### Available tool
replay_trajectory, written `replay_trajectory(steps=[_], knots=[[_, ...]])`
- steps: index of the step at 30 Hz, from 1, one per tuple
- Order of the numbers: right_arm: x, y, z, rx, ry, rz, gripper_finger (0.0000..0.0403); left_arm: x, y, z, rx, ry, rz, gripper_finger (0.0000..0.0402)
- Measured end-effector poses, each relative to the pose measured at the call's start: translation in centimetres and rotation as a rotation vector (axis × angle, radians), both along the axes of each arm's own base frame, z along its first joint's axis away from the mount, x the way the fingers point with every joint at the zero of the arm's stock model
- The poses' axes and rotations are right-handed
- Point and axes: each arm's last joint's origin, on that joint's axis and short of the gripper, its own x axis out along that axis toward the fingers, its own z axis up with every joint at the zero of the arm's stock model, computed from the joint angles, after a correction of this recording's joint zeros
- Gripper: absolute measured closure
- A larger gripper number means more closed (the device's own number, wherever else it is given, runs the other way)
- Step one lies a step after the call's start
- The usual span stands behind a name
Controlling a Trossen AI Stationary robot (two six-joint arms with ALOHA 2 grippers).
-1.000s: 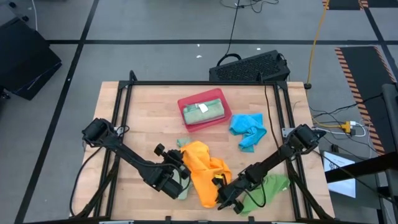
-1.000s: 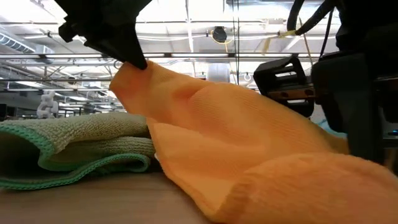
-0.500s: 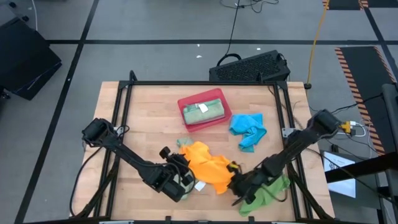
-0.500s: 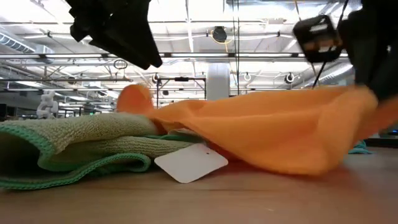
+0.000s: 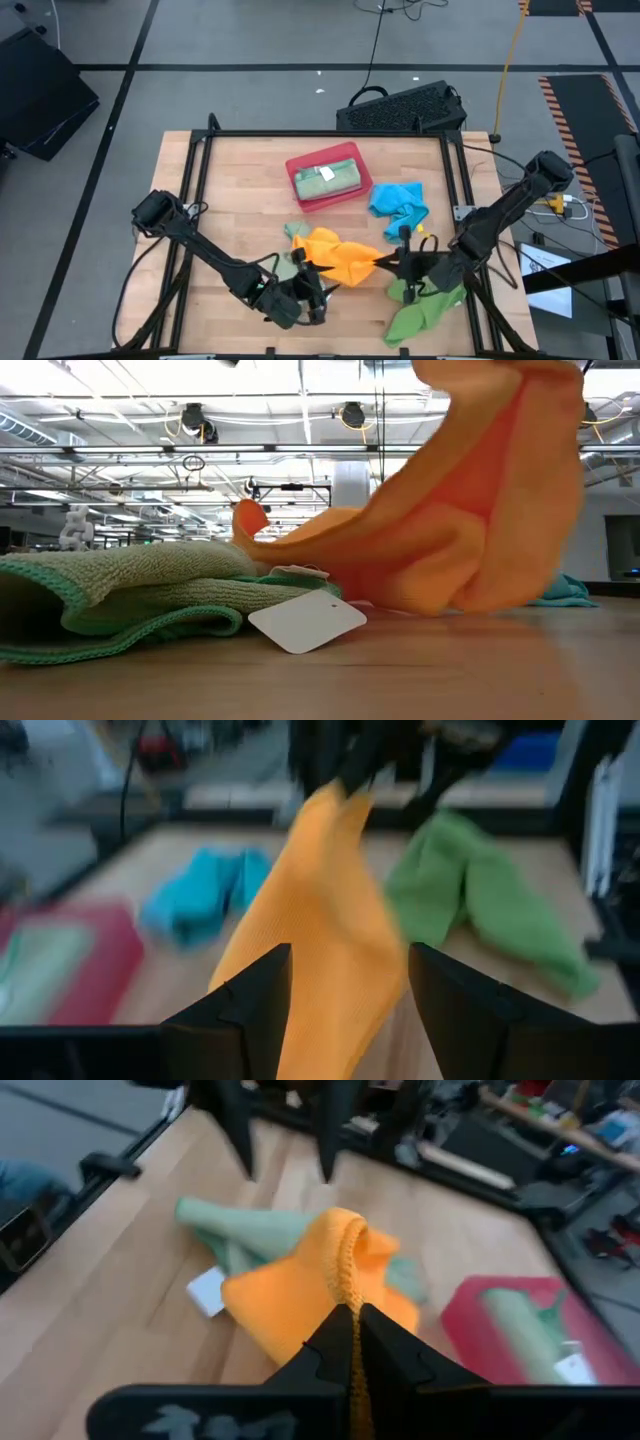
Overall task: Fold microfiber towels
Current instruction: Fold the yellow microfiber cloth
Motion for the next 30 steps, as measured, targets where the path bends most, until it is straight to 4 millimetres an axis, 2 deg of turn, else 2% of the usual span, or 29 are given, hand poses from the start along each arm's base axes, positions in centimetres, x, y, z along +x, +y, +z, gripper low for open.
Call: replay_trajectory(steps=[2, 6, 11, 17, 20, 24, 25, 30], knots=[[-0.1, -0.1, 0.4, 0.006, -0.019, 0.001, 0.0395, 0.5, -0.1, 0.1, 0.038, -0.023, -0.024, 0.0197], [0.0, -0.1, 0.5, -0.007, -0.027, 0.011, 0.0394, 1.6, 0.2, -1.5, 0.022, 0.010, -0.098, 0.0197], [0.0, 0.0, 0.6, -0.007, -0.040, 0.018, 0.0394, 3.1, 1.3, -3.5, -0.022, 0.034, -0.107, 0.0197], [0.1, -0.2, 0.8, -0.021, -0.058, -0.003, 0.0394, 4.4, 2.4, -3.1, -0.093, -0.041, -0.142, 0.0206], [0.1, -0.3, 0.8, -0.037, -0.060, -0.030, 0.0394, 4.4, 2.2, -2.8, -0.051, -0.064, -0.146, 0.0251], [0.1, -0.3, 0.7, -0.029, -0.055, -0.032, 0.0394, 4.0, 1.5, -2.5, 0.058, -0.061, -0.098, 0.0364], [0.1, -0.2, 0.7, -0.018, -0.054, -0.033, 0.0394, 3.7, 1.3, -2.3, 0.081, -0.061, -0.089, 0.0381], [-0.4, 0.0, 0.3, 0.106, -0.027, -0.074, 0.0383, 2.3, 0.7, -0.5, 0.118, -0.072, -0.027, 0.0388]])
